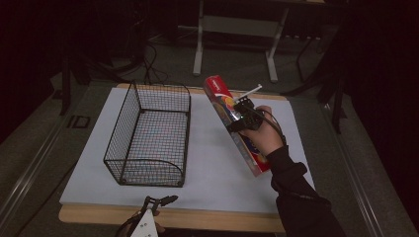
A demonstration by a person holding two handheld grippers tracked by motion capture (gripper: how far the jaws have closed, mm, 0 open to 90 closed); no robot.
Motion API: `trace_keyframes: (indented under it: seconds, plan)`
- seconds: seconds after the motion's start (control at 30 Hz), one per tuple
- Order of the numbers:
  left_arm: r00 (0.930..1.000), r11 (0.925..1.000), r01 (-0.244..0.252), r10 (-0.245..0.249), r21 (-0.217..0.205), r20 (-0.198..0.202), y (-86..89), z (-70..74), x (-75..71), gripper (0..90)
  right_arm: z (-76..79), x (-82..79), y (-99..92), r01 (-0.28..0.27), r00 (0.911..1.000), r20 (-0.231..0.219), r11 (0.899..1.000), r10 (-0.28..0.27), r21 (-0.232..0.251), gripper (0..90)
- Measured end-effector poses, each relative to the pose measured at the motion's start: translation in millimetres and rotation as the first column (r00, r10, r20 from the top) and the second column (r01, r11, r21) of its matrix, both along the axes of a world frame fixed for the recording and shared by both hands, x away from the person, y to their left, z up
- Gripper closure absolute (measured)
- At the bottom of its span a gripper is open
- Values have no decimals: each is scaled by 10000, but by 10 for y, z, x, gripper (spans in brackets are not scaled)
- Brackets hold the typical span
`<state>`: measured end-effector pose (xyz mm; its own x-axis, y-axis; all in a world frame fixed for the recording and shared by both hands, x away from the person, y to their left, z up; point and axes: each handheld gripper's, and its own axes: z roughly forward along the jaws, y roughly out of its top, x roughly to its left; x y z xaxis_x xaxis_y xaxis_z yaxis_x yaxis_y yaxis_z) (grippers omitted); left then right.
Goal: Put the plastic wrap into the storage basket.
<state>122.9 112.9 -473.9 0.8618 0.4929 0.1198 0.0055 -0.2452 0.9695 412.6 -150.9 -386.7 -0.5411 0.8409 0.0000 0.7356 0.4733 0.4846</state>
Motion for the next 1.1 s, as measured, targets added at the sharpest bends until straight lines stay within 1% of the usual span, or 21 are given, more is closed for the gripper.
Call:
trace_keyframes:
  seconds: [0.13, 0.3, 0.4, 0.47, 0.53, 0.6, 0.73, 0.8, 0.83, 0.87, 0.9, 0.93, 0.97, 1.0, 1.03, 1.1]
  plan:
    - [10000, 10000, 14, -14, 5, 50, -1, 0, -8, 9, 89, -4, 138, -112, 9997, 234, 9999, 110, 54, 400]
    - [10000, 10000, -18, 18, 11, 59, 1, 0, -7, 9, 199, -3, 285, -168, 9986, 516, 9991, 147, 396, 400]
    - [9999, 10000, -69, 70, -30, 125, 6, -1, -6, 9, 262, -2, 361, -252, 9980, 601, 9981, 218, 555, 401]
    - [10000, 10000, -65, 65, -22, 66, 5, -4, 5, 9, 298, -4, 408, -292, 9971, 718, 9975, 246, 637, 401]
    - [9999, 10000, -86, 86, 11, 69, 3, -8, 5, 9, 339, -5, 465, -321, 9970, 724, 9964, 264, 790, 401]
    - [9999, 10000, -74, 74, -7, 70, 2, -6, 3, 9, 373, -5, 529, -405, 9957, 865, 9952, 328, 895, 401]
    - [9999, 10000, -81, 81, 12, 107, 2, -8, -1, 9, 436, -7, 680, -547, 9943, 970, 9935, 450, 1000, 401]
    - [10000, 10000, -71, 71, -18, 62, 0, -10, -1, 9, 443, -8, 706, -613, 9935, 1013, 9931, 512, 998, 401]
    - [10000, 10000, -53, 54, -30, 48, -1, -11, 0, 9, 471, -17, 820, -697, 9926, 1062, 9924, 588, 1015, 401]
    - [10000, 10000, -43, 43, -27, 52, -4, -13, 0, 9, 482, -18, 861, -734, 9921, 1093, 9921, 622, 1013, 401]
    - [10000, 10000, -43, 43, -27, 52, -4, -13, 0, 9, 482, -18, 861, -734, 9921, 1093, 9921, 622, 1013, 401]
    - [10000, 10000, -38, 38, -33, 55, -6, -14, -3, 9, 510, -19, 938, -838, 9906, 1165, 9915, 721, 993, 401]
    - [10000, 10000, -26, 26, -30, 58, -6, -13, -5, 9, 510, -19, 938, -838, 9906, 1165, 9915, 721, 993, 401]
    - [10000, 10000, -15, 15, -16, 68, -7, -14, -7, 9, 536, -20, 1006, -902, 9892, 1251, 9899, 764, 1089, 401]
    - [10000, 10000, 0, 0, 7, 82, -6, -14, -9, 9, 536, -20, 1006, -902, 9892, 1251, 9899, 764, 1089, 401]
    - [10000, 10000, 18, -18, -13, 48, -5, -15, -5, 9, 562, -25, 1073, -933, 9882, 1319, 9892, 782, 1129, 401]
